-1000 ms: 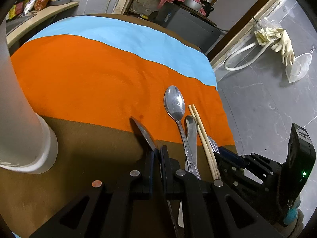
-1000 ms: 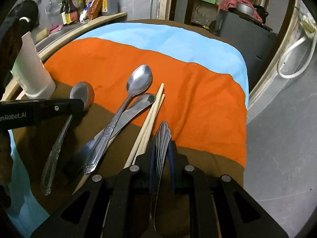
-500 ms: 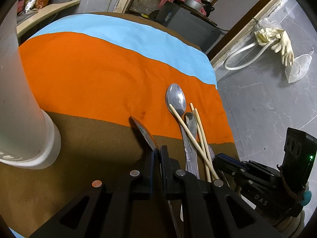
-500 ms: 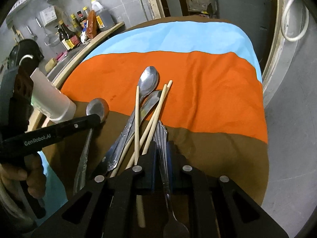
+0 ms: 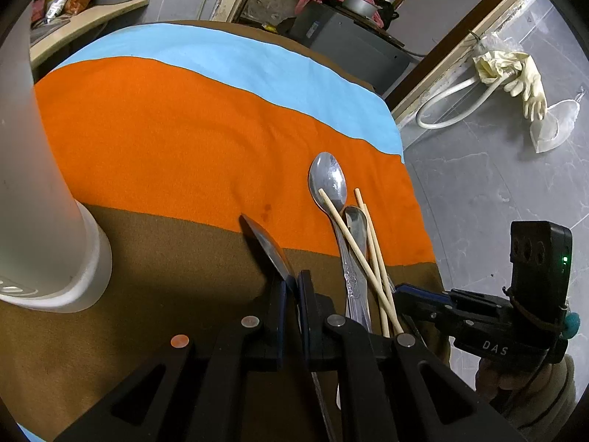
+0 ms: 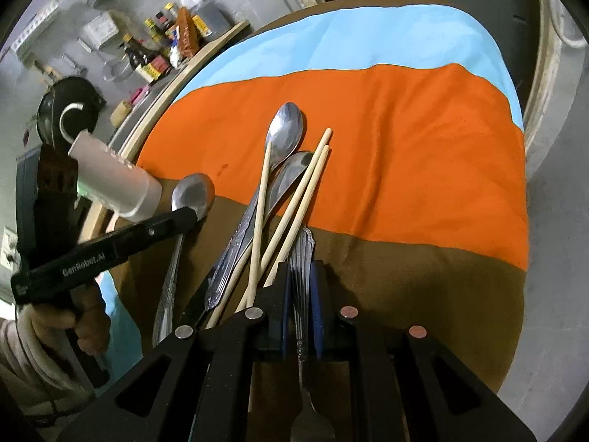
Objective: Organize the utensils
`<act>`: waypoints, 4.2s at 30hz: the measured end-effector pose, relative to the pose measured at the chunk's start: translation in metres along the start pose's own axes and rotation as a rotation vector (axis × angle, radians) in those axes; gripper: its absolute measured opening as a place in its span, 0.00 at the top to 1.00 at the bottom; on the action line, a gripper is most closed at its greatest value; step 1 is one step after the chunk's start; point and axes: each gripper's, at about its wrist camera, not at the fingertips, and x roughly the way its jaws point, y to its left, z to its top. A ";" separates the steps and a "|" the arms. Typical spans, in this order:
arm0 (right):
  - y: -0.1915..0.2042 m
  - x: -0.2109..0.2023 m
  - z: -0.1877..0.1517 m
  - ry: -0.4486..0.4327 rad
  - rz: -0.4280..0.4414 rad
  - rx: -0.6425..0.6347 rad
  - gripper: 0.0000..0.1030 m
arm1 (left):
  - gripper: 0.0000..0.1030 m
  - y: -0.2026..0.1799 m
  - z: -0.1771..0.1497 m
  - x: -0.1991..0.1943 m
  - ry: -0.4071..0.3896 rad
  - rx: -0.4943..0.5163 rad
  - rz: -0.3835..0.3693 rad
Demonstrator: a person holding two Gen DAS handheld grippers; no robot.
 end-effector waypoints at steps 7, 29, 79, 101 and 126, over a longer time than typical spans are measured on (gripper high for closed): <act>0.046 -0.003 0.000 -0.004 -0.189 -0.190 0.97 | 0.93 -0.001 0.000 0.000 0.006 0.008 0.009; 0.068 0.004 -0.013 0.012 -0.276 -0.159 0.98 | 0.91 -0.001 0.001 0.005 0.091 0.065 0.033; 0.029 -0.038 -0.063 -0.120 -0.031 0.259 0.92 | 0.97 0.002 -0.025 -0.033 0.133 0.132 -0.045; 0.122 -0.054 -0.061 -0.433 0.071 0.065 0.92 | 0.98 0.015 -0.027 -0.153 -0.246 0.233 -0.024; 0.246 -0.154 0.017 -0.777 -0.030 -0.165 1.00 | 0.98 0.063 0.051 -0.278 -0.559 0.208 -0.146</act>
